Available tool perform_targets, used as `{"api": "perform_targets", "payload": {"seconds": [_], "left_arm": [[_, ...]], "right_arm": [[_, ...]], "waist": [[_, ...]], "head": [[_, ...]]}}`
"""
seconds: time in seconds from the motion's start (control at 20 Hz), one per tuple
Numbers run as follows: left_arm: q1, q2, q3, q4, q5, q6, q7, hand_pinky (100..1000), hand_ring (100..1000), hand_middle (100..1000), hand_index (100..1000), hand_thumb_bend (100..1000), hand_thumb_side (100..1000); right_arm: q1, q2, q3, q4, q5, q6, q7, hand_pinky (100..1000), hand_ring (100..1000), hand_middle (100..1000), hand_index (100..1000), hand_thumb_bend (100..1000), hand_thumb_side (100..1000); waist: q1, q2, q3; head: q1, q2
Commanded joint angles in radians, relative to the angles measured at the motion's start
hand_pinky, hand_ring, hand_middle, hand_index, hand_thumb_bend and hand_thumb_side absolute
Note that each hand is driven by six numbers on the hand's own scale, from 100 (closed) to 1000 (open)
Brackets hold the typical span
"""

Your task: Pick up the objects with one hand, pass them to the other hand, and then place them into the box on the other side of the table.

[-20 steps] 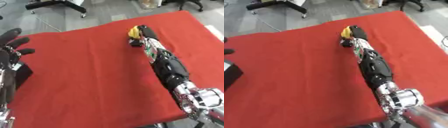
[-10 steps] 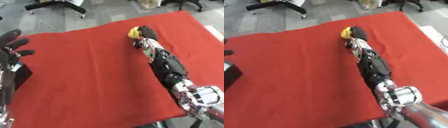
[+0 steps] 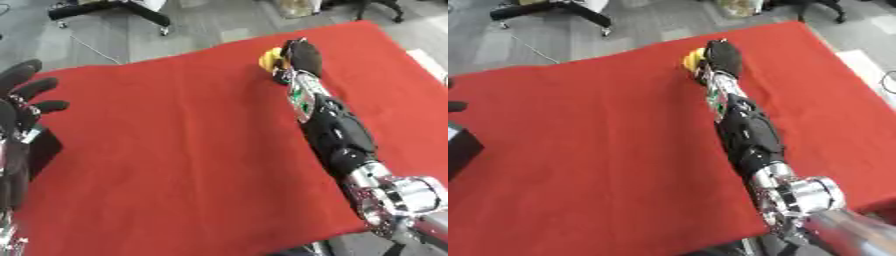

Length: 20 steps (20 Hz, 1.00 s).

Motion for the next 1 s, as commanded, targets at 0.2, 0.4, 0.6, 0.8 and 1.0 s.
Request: {"api": "perform_targets", "payload": {"seconds": [0.2, 0.4, 0.6, 0.8, 1.0], "left_arm": [[-0.010, 0.002, 0.002, -0.019, -0.004, 0.001, 0.007, 704, 802, 829, 831, 238, 792], [-0.003, 0.003, 0.005, -0.019, -0.039, 0.020, 0.014, 702, 802, 829, 830, 212, 789], [0.018, 0.001, 0.002, -0.019, -0.102, 0.080, 0.033, 698, 802, 829, 828, 110, 780], [0.030, 0.009, -0.002, -0.008, -0.179, 0.150, 0.056, 698, 809, 835, 836, 100, 742], [0.012, 0.015, -0.013, 0.032, -0.230, 0.176, 0.091, 701, 823, 850, 850, 101, 678]], "right_arm": [[-0.014, -0.014, 0.013, -0.086, -0.081, -0.039, -0.006, 708, 714, 336, 244, 100, 100], [-0.004, -0.013, 0.050, -0.180, -0.153, -0.088, 0.008, 708, 712, 334, 245, 100, 100], [0.019, 0.005, 0.099, -0.341, -0.242, -0.140, 0.044, 707, 710, 331, 248, 100, 100], [0.062, 0.038, 0.150, -0.523, -0.327, -0.168, 0.089, 707, 707, 329, 252, 100, 100], [0.127, 0.092, 0.197, -0.700, -0.410, -0.178, 0.145, 708, 709, 329, 255, 100, 100]], "waist": [[-0.008, 0.004, -0.002], [-0.009, 0.004, -0.005], [-0.011, 0.003, -0.012], [-0.015, -0.001, -0.023], [-0.022, -0.007, -0.036]], "head": [[-0.005, -0.009], [0.000, -0.008], [0.005, -0.009], [0.011, -0.009], [0.019, -0.010]]}}
